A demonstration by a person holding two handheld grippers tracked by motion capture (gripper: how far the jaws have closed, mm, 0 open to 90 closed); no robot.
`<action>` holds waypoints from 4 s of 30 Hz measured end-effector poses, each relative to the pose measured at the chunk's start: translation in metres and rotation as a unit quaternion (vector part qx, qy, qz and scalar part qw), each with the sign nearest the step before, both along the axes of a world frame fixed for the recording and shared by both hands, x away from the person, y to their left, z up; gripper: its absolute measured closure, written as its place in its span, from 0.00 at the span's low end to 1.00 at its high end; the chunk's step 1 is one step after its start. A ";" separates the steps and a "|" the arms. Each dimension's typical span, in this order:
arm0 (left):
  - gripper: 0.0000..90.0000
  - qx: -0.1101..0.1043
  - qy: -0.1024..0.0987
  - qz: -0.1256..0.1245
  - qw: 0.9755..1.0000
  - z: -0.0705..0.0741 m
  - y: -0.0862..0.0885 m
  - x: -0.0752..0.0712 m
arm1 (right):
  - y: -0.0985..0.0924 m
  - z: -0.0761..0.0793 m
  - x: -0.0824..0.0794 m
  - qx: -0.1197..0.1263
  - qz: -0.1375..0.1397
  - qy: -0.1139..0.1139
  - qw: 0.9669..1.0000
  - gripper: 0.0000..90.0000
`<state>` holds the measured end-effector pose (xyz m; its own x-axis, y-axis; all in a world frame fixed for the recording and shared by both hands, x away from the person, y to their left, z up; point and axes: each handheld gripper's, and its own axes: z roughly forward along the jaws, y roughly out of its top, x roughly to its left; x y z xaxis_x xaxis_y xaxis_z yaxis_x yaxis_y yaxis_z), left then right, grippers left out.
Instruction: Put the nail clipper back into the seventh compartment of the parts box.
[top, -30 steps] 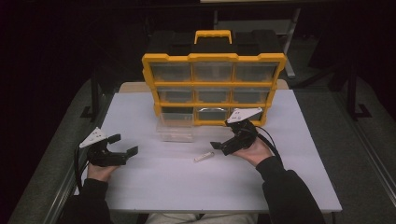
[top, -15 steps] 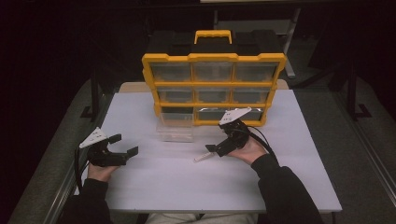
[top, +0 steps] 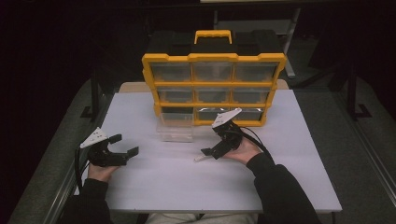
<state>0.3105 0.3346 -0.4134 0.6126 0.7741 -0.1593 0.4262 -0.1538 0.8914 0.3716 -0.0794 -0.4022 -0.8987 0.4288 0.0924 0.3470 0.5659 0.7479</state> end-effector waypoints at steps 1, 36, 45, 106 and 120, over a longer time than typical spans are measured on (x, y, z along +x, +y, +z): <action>0.00 0.000 0.000 0.000 1.000 0.000 0.000 0.000 | 0.001 -0.001 0.000 -0.002 0.002 0.002 1.000 0.00; 0.00 -0.001 -0.001 -0.002 1.000 0.000 0.000 0.000 | 0.017 -0.031 0.004 -0.089 0.091 0.021 0.992 0.42; 0.00 -0.003 -0.001 -0.004 1.000 0.000 0.000 0.000 | 0.019 -0.037 0.005 -0.096 0.113 0.022 0.989 0.67; 0.00 0.001 -0.006 -0.002 1.000 0.000 -0.001 -0.001 | -0.007 0.010 0.007 -0.008 0.065 0.049 0.997 0.85; 0.00 0.001 -0.007 -0.003 1.000 0.000 -0.001 -0.001 | -0.012 0.026 0.008 0.004 0.030 0.034 0.999 0.85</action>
<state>0.3100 0.3337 -0.4131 0.6192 0.7708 -0.1501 0.4132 -0.1573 0.8969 0.3799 -0.0910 -0.3763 -0.9142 0.3735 0.1572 0.3627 0.5813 0.7284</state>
